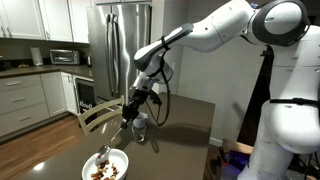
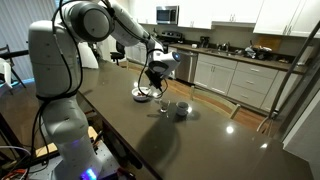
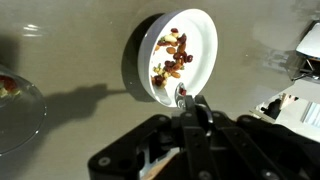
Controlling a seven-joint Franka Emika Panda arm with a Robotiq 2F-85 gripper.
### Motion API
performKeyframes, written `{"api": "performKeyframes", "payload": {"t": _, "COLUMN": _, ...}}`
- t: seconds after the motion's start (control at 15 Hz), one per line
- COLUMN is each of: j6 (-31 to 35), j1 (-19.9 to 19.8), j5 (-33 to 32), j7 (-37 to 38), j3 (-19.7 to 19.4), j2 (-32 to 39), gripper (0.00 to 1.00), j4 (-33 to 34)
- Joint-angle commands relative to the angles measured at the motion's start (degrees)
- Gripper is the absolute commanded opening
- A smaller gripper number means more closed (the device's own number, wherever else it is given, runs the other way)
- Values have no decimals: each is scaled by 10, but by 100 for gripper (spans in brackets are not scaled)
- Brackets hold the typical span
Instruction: Use the silver spoon to scoop some of the contents in the bowl into the glass cup
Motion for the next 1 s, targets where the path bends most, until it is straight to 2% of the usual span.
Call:
{"api": "performKeyframes", "payload": {"t": 0.0, "j6": -22, "j1": -11, "j5": 5, "j7": -13, "j3": -5, "j2": -33, "gripper": 4, "j4": -13}}
{"api": "performKeyframes", "payload": {"t": 0.93, "j6": -72, "j1": -25, "j5": -18, "j7": 3, "j3": -59, "j2": -132, "gripper": 4, "j4": -82}}
